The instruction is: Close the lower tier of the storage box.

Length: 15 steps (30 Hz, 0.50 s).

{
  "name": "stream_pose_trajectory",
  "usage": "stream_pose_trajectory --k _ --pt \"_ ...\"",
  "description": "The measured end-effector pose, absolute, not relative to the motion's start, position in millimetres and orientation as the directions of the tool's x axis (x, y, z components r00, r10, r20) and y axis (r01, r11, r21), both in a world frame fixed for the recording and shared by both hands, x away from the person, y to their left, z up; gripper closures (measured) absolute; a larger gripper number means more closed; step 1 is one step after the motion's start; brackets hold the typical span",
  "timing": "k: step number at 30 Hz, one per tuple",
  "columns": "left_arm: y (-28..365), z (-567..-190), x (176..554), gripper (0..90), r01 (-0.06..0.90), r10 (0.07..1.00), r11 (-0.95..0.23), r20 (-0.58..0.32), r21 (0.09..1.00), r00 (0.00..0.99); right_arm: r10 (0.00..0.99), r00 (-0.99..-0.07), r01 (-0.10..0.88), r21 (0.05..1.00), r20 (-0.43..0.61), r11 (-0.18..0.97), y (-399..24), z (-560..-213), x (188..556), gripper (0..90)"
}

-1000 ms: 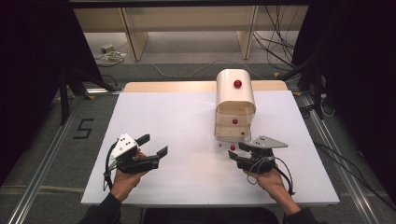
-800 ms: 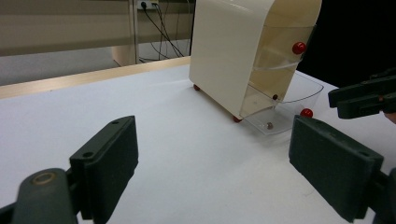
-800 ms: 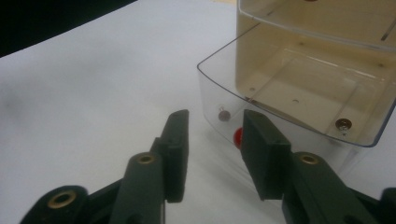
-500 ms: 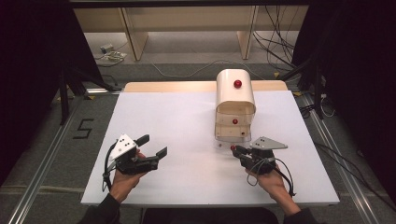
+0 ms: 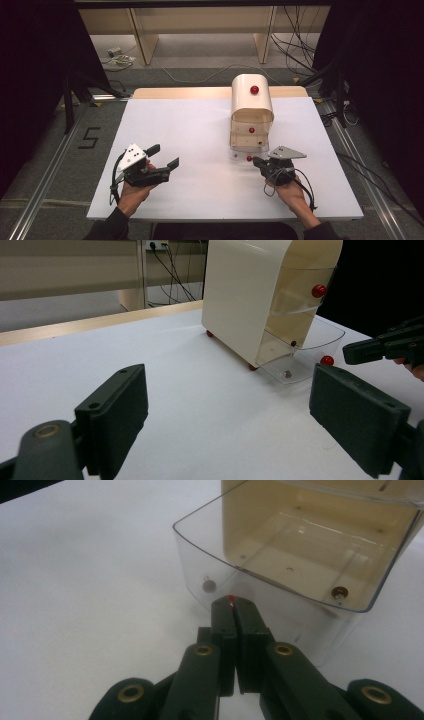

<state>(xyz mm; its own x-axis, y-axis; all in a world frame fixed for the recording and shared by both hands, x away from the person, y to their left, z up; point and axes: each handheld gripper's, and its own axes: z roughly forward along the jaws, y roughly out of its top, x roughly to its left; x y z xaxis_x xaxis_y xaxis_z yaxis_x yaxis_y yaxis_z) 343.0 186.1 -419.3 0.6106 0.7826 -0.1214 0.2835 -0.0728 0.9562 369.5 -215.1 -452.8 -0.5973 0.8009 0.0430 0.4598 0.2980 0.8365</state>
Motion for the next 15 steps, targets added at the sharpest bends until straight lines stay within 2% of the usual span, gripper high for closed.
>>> stream_pose_trajectory --k 15 --pt "185.4 -419.4 343.0 15.7 0.285 0.782 -0.073 -0.122 0.956 0.611 0.819 -0.573 0.463 0.83 0.013 0.311 -219.7 -456.9 375.5 89.7"
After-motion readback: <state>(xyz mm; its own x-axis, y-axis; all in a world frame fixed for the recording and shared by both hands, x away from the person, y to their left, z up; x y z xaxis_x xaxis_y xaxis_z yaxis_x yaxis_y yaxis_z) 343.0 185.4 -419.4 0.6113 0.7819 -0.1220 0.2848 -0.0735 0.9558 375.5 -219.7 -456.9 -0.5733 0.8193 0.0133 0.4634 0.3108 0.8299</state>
